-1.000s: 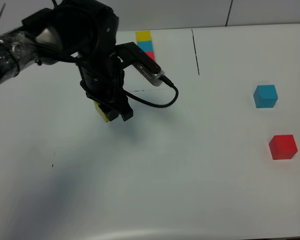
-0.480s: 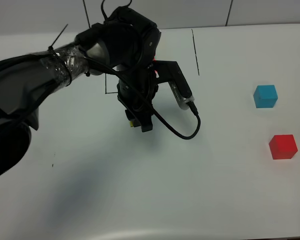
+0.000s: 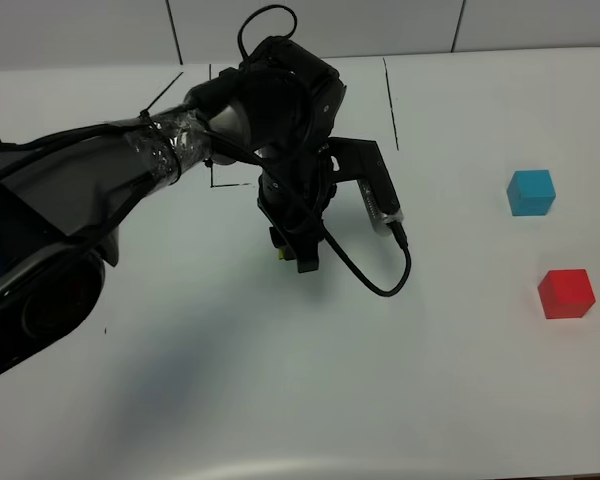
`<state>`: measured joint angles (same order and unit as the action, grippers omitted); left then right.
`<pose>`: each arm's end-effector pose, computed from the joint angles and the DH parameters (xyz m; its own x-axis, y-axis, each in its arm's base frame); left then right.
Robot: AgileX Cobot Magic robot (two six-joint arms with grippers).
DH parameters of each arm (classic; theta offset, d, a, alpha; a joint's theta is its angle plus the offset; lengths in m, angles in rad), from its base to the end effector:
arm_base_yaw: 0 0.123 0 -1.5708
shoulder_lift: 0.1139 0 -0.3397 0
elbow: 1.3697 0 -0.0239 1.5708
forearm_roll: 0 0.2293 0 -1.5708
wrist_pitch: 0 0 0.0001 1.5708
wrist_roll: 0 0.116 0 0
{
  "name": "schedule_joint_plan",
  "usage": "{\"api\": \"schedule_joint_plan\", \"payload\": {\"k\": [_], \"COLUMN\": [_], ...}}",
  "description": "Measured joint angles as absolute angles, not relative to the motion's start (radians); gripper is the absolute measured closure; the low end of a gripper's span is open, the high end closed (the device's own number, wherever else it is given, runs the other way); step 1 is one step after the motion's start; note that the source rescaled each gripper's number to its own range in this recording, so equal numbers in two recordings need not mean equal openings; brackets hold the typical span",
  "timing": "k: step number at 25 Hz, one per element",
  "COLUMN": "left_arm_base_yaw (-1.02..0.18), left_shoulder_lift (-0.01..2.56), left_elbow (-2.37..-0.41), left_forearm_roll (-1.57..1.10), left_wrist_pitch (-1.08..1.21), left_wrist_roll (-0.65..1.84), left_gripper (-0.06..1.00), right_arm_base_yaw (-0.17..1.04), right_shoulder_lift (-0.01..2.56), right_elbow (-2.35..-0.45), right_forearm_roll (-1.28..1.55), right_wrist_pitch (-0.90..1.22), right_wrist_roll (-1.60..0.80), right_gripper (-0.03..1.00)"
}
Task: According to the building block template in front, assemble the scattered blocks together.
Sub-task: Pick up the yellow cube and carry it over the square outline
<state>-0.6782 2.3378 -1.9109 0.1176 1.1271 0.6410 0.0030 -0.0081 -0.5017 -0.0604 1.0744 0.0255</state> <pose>0.3958 -0.3031 0.1706 -0.2040 0.9789 -0.0148 0.9676 0.2039 0.1491 -0.0587 -0.0063 0.2543 -0.4589 -0.0047 -0.8885 0.0427 0.9987 -0.0273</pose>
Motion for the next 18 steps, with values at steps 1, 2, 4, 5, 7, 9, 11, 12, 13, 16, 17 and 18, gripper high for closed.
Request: {"api": "schedule_joint_plan", "payload": {"k": [1,2,4,5,7,9,11,12,13,16,17,18], "left_arm_base_yaw": [-0.679,-0.679,-0.679,-0.679,-0.679,-0.679,-0.679,-0.680,-0.680,-0.680,-0.680,-0.680], "left_shoulder_lift": [2.345,2.352,2.361,2.362,2.362,2.363,2.365,2.367,2.369,2.381,2.386,2.389], "left_elbow": [-1.911,-1.911,-1.911,-1.911,-1.911,-1.911,-1.911,-1.911,-1.911,-1.911,-1.911,-1.911], "left_forearm_roll": [0.119,0.119,0.120,0.120,0.120,0.120,0.120,0.120,0.120,0.120,0.120,0.120], "left_wrist_pitch": [1.128,1.128,1.128,1.128,1.127,1.122,1.119,1.118,1.118,1.117,1.117,1.114], "left_wrist_roll": [0.648,0.654,0.667,0.672,0.682,0.685,0.686,0.686,0.686,0.687,0.687,0.687], "left_gripper": [0.93,0.93,0.93,0.93,0.93,0.93,0.93,0.93,0.93,0.93,0.93,0.93], "right_arm_base_yaw": [0.003,0.003,0.003,0.003,0.003,0.003,0.003,0.003,0.003,0.003,0.003,0.003], "right_shoulder_lift": [-0.008,-0.008,-0.008,-0.008,-0.008,-0.008,-0.008,-0.008,-0.008,-0.008,-0.008,-0.008], "right_elbow": [-0.502,-0.502,-0.502,-0.502,-0.502,-0.502,-0.502,-0.502,-0.502,-0.502,-0.502,-0.502], "right_forearm_roll": [-0.060,-0.060,-0.060,-0.060,-0.060,-0.060,-0.060,-0.060,-0.060,-0.060,-0.060,-0.060], "right_wrist_pitch": [1.074,1.074,1.074,1.074,1.074,1.074,1.074,1.074,1.074,1.074,1.074,1.074], "right_wrist_roll": [0.025,0.025,0.025,0.025,0.025,0.025,0.025,0.025,0.025,0.025,0.025,0.025], "right_gripper": [0.24,0.24,0.24,0.24,0.24,0.24,0.24,0.24,0.24,0.24,0.24,0.24]}}
